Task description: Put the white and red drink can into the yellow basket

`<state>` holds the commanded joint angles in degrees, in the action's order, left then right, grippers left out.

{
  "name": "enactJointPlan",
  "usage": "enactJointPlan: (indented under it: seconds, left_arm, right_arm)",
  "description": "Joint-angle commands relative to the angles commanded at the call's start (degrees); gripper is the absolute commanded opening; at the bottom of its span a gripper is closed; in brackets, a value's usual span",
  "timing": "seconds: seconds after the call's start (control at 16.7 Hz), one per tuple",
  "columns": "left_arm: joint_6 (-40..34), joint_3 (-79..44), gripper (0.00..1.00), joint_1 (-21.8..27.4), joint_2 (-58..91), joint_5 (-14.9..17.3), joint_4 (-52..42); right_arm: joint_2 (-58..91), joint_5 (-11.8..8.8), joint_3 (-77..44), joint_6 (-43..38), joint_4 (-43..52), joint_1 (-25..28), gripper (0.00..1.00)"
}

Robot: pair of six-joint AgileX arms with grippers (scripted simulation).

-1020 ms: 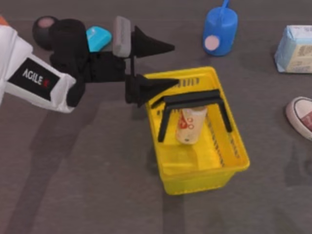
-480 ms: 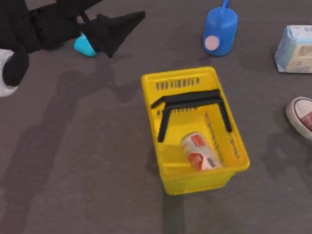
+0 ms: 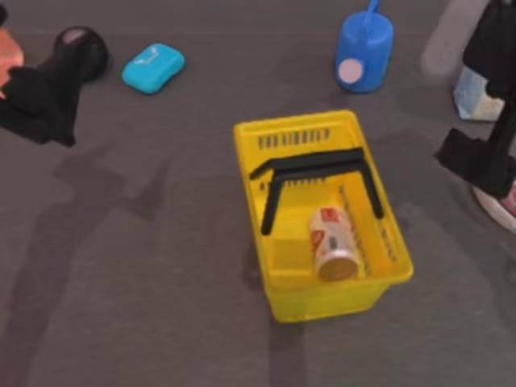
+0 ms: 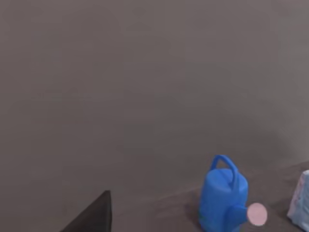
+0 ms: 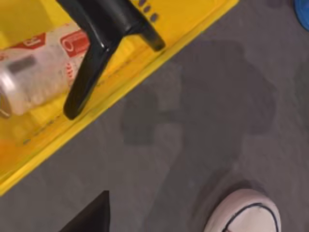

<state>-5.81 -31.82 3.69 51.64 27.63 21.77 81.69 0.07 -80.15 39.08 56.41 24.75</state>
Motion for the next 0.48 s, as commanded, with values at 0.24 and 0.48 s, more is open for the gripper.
enactJointPlan:
  seconds: [0.24, 0.48]
  left_arm:
    - [1.33, 14.91, 1.00, -2.59, -25.20, -12.82, -11.13]
    - [3.76, 26.20, 1.00, -4.19, -42.90, -22.63, -18.61]
  right_arm:
    - [22.18, 0.26, -21.62, 9.97, 14.39, 6.09, 1.00]
    - [38.83, 0.26, -37.90, 17.54, 25.17, 10.89, 1.00]
